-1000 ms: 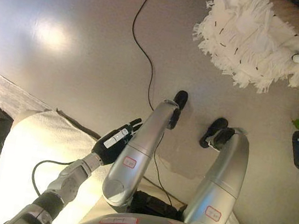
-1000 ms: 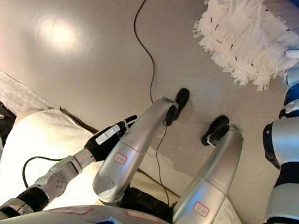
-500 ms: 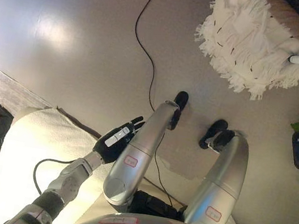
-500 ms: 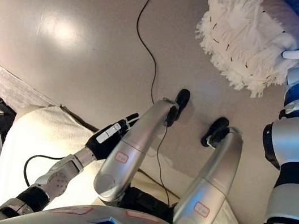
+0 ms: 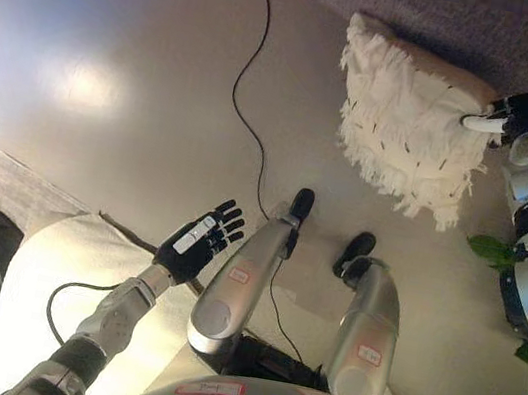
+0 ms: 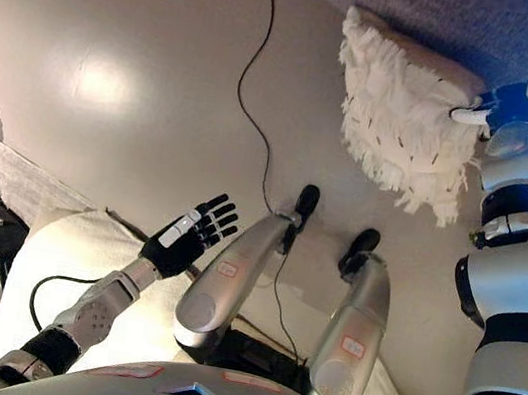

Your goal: Pick up the pillow and put it on the sofa.

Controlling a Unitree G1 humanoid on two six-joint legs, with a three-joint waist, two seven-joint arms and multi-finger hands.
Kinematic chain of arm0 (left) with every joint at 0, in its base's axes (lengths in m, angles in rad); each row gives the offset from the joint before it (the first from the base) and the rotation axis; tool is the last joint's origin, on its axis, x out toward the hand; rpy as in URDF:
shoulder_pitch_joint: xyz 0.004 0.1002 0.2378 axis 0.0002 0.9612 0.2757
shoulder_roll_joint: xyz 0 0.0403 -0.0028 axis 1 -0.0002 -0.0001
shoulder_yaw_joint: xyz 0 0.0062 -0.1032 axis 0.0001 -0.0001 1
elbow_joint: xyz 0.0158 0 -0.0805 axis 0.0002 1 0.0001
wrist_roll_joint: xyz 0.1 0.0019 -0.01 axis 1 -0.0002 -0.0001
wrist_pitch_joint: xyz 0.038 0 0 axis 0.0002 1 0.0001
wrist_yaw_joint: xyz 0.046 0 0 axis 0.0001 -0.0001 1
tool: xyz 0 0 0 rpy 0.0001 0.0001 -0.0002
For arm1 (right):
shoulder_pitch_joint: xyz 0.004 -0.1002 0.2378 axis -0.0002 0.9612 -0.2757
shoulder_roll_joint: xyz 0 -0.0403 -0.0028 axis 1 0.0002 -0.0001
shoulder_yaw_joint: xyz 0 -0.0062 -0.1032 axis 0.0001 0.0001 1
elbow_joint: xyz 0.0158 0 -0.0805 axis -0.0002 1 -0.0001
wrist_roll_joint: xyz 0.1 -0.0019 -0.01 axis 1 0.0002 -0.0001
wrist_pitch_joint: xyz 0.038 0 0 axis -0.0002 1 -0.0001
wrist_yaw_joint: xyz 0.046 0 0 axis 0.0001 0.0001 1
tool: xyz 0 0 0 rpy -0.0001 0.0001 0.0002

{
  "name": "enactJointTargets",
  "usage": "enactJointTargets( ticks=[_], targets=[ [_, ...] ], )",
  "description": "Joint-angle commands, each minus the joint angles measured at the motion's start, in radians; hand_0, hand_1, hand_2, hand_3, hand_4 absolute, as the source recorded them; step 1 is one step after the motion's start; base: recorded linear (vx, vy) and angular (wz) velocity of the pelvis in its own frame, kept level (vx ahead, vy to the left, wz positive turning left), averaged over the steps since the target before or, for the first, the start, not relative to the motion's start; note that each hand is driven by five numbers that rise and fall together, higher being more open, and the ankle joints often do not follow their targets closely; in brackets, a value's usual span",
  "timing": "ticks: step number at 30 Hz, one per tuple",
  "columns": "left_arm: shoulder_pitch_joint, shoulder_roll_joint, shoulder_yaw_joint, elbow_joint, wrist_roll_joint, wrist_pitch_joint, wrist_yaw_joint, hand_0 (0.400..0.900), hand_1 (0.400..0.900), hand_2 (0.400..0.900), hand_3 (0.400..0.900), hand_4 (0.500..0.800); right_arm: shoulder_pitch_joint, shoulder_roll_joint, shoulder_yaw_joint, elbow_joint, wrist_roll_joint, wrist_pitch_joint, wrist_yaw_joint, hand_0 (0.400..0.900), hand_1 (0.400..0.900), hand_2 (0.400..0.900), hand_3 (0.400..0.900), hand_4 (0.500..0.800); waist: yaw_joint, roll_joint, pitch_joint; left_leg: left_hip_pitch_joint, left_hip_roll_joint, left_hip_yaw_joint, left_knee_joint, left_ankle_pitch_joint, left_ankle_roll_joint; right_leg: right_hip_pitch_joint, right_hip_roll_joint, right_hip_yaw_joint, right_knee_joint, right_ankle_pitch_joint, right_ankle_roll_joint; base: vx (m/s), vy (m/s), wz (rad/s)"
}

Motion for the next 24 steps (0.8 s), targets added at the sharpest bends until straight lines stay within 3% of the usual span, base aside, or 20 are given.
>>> enactJointTargets(
  ticks=[1,7,9,11,24],
  targets=[
    [0.050,0.049,0.031,0.009,0.000,0.013,-0.044,0.900,0.900,0.900,0.900,0.800,-0.071,-0.150,-0.002,-0.116,-0.068,-0.111,-0.003,0.400,0.400,0.400,0.400,0.500,0.000,-0.057,-0.068,0.101,0.022,0.034,-0.099,-0.036,-0.032,0.105,0.018,-0.073,-0.078,-0.004,-0.004,0.11,-0.089,-0.06],
    [0.062,0.020,0.077,0.122,0.088,0.041,-0.029,0.900,0.900,0.900,0.900,0.800,-0.004,-0.218,-0.020,-0.221,-0.136,-0.146,0.076,0.400,0.400,0.400,0.400,0.500,-0.010,-0.125,-0.138,0.226,0.032,0.032,-0.182,-0.042,-0.047,0.270,0.059,-0.087,-0.238,0.021,0.003,0.13,-0.085,-0.01],
    [0.062,0.020,0.077,0.122,0.088,0.041,-0.029,0.900,0.900,0.900,0.900,0.800,-0.004,-0.218,-0.020,-0.221,-0.136,-0.146,0.076,0.400,0.400,0.400,0.400,0.500,-0.010,-0.125,-0.138,0.226,0.032,0.032,-0.182,-0.042,-0.047,0.270,0.059,-0.087,-0.238,0.021,0.003,0.09,-0.049,0.01],
    [0.085,-0.003,0.123,0.195,0.165,0.056,-0.012,0.900,0.900,0.900,0.900,0.800,0.027,-0.279,-0.039,-0.335,-0.167,-0.137,0.120,0.400,0.400,0.400,0.400,0.500,-0.017,-0.173,-0.190,0.315,0.035,0.027,-0.242,-0.045,-0.059,0.380,0.092,-0.083,-0.340,0.033,0.009,0.24,-0.113,0.05],
    [0.094,-0.070,0.215,0.379,0.330,0.064,-0.004,0.900,0.900,0.900,0.900,0.800,0.038,-0.343,-0.045,-0.586,-0.231,-0.197,0.326,0.400,0.400,0.400,0.400,0.500,-0.054,-0.248,-0.341,0.469,0.046,0.019,-0.322,-0.057,-0.060,0.524,0.120,-0.059,-0.431,0.040,0.017,0.10,-0.017,-0.01]
  ],
)
